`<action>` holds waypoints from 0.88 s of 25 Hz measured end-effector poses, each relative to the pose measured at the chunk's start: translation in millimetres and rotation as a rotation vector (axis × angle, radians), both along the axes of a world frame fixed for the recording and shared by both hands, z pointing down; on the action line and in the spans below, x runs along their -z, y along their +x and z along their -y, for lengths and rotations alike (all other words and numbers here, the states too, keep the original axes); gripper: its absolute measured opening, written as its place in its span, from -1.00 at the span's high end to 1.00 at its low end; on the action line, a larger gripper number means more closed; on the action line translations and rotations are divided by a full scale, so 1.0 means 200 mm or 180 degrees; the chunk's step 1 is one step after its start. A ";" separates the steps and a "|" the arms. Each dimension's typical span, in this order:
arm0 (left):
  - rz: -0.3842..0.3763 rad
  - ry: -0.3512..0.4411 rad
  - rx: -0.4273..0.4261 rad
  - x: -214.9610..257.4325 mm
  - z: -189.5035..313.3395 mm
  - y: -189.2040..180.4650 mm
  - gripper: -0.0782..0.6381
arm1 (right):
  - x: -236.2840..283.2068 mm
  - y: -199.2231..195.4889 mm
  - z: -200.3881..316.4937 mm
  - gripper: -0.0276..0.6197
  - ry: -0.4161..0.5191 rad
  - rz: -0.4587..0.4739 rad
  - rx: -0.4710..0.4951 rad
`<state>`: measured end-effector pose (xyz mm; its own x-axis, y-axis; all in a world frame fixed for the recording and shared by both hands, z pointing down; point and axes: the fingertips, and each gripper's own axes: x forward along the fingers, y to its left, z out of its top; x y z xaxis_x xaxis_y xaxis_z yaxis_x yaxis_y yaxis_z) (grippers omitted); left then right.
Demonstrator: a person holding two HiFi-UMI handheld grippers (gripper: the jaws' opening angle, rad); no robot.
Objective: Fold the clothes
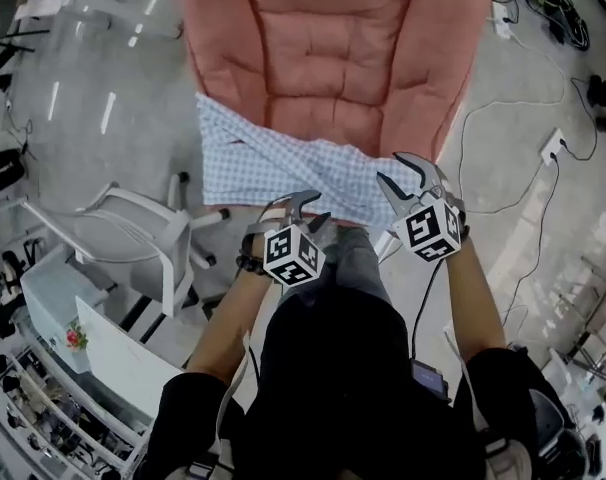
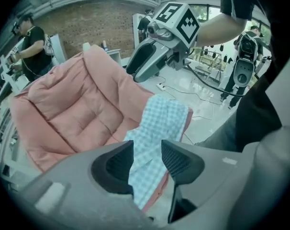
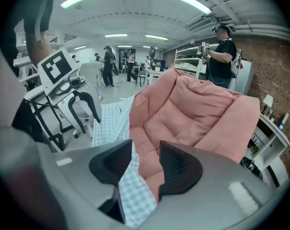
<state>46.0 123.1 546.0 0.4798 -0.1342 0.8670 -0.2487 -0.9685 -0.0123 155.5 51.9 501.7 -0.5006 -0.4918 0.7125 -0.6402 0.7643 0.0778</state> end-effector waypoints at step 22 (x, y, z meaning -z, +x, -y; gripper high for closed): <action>0.0456 0.0353 0.1015 0.02 1.01 -1.46 0.36 | -0.08 -1.02 0.52 0.45 -0.0345 0.0184 0.0516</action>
